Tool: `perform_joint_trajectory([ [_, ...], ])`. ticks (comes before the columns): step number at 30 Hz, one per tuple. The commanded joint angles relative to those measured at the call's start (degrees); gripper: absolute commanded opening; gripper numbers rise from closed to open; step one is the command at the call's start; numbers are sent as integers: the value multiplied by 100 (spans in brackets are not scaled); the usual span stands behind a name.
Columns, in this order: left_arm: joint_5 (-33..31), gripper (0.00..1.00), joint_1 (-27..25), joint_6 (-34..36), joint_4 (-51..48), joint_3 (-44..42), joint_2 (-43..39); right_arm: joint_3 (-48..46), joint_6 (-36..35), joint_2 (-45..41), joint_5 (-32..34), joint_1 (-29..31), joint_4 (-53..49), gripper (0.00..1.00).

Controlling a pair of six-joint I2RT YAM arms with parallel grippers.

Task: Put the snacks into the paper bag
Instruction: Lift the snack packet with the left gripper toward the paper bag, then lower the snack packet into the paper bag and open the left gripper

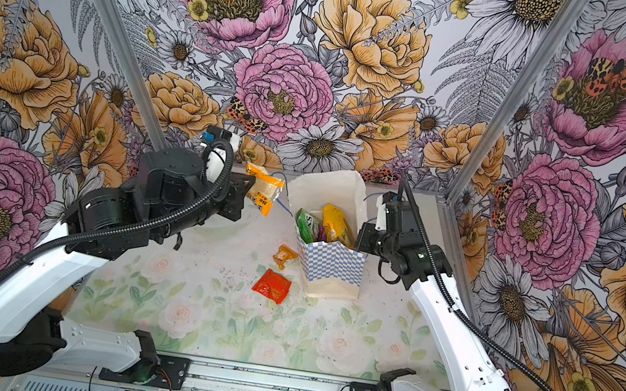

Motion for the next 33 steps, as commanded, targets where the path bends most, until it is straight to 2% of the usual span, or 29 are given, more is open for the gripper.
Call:
perform_joint_trajectory([
  [1,21,2,-20,238,-5,436,389,233,20,-79,-62,43,173,0],
  [9,79,3,16,352,-117,1502,1640,229,31,-104,-124,45,173,0],
  [20,801,3,335,116,-705,3050,3612,210,72,-83,-218,55,226,0],
  [33,612,4,455,246,-1186,4001,5010,196,125,-73,-256,151,287,0],
])
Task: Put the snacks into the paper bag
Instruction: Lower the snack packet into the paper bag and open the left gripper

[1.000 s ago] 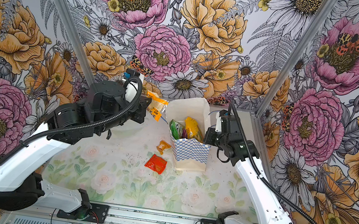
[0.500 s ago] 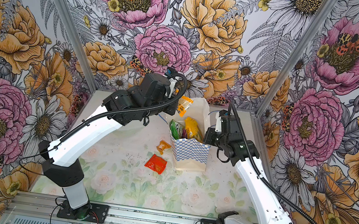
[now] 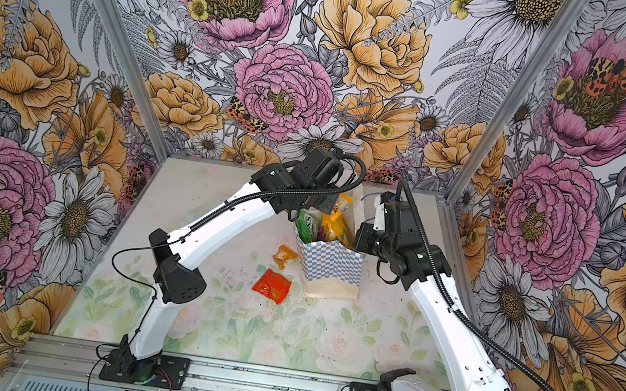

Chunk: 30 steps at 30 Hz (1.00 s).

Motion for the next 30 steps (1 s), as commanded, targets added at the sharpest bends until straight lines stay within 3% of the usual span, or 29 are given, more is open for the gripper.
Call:
perform_joint_trajectory([
  [1,-59,4,81,95,-143,253,80,198,53,-74,-144,74,265,0],
  [9,69,6,92,254,-142,347,427,184,62,-60,-114,107,283,0],
  [14,119,14,92,324,-144,439,546,163,79,-47,-96,128,291,0],
  [17,119,26,85,351,-141,466,548,154,70,-63,-85,126,290,0],
  [22,146,35,83,348,-143,490,466,143,71,-66,-59,133,292,0],
  [30,145,39,0,310,-143,382,170,145,62,-93,-35,140,290,0],
])
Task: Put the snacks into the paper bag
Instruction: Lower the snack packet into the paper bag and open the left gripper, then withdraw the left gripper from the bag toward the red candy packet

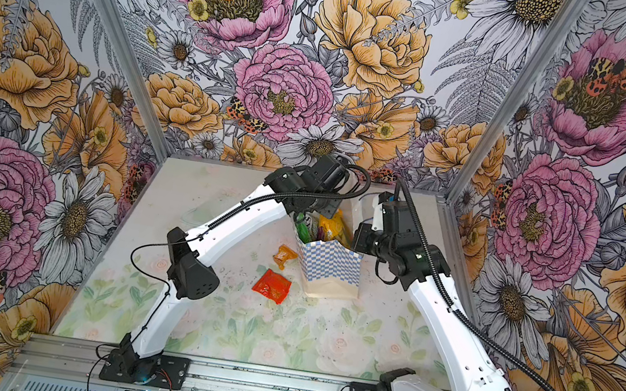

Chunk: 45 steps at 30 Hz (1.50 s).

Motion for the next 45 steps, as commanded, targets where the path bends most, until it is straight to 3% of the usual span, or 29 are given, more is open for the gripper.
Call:
perform_joint_trajectory([
  [1,85,40,-64,9,45,8,-421,139,29,-99,-37,66,271,0],
  [8,224,45,-140,-244,54,-401,-1144,172,20,-102,-14,63,270,0],
  [15,44,55,-265,-383,80,-1592,-2459,177,-11,-108,35,60,270,0],
  [24,-623,62,-315,-775,338,-3589,-4273,134,-38,-132,84,57,253,0],
  [34,-365,78,-89,-1089,1546,-6464,-6791,95,-76,-118,138,42,226,0],
  [40,360,84,417,-1508,1427,-7648,-6970,93,-70,-109,158,47,226,0],
  [45,695,86,188,-1568,1407,-8096,-6461,66,-74,-108,176,47,226,0],
])
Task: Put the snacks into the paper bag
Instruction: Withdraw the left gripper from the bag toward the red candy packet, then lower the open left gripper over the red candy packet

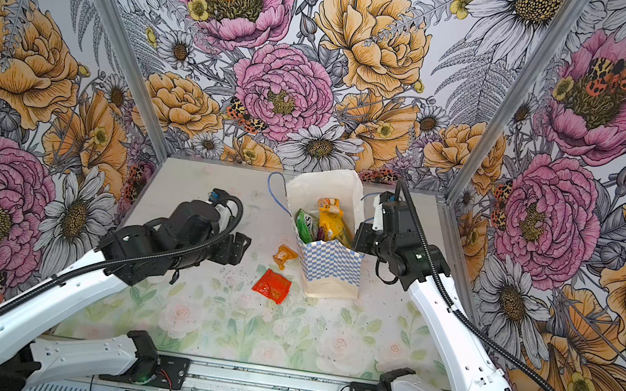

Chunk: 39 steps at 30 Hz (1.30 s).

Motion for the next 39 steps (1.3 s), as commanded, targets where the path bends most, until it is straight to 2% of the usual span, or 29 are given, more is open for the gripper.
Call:
perform_joint_trajectory([
  [1,344,86,-241,-145,83,-158,315,62,-50,-106,38,47,219,0],
  [10,-522,89,-1339,-22,446,-438,1791,38,-81,-159,152,22,220,0],
  [14,-624,90,-1667,82,801,-445,2365,49,-101,-168,124,13,211,0],
  [18,-1067,90,-1895,343,812,-314,2899,49,-101,-211,103,-5,211,0],
  [29,-1824,85,-2213,806,615,227,4040,-2,-88,-247,91,-22,211,0],
  [39,-2198,67,-2244,849,329,601,4956,3,-95,-266,101,-48,211,0],
])
